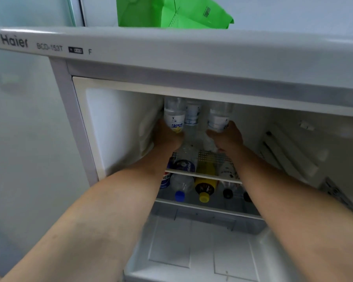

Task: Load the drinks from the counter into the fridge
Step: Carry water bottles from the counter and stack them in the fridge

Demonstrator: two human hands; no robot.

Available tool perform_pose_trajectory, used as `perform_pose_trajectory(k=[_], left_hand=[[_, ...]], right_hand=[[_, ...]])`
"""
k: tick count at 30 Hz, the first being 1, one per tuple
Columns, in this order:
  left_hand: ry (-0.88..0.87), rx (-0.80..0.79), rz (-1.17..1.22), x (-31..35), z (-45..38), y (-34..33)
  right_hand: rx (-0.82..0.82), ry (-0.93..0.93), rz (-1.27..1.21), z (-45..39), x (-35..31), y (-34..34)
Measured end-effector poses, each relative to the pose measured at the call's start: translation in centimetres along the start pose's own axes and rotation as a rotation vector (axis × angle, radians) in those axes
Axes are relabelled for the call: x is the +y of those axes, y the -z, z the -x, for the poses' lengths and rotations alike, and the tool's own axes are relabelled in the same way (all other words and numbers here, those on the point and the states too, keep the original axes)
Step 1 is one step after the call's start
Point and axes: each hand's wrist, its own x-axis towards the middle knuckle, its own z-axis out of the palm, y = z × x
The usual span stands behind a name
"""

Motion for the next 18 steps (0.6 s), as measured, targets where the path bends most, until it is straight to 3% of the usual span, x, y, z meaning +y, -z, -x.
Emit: perform_pose_trajectory(k=[9,18], left_hand=[[-0.078,-0.224,0.037,2.8,0.5,-6.4],[-0.153,-0.119,0.039,3.5,-0.4,-10.4]], right_hand=[[0.079,-0.020,0.045,-2.1,2.9,4.6],[0.016,0.030,0.052,-2.9,3.6,4.5]])
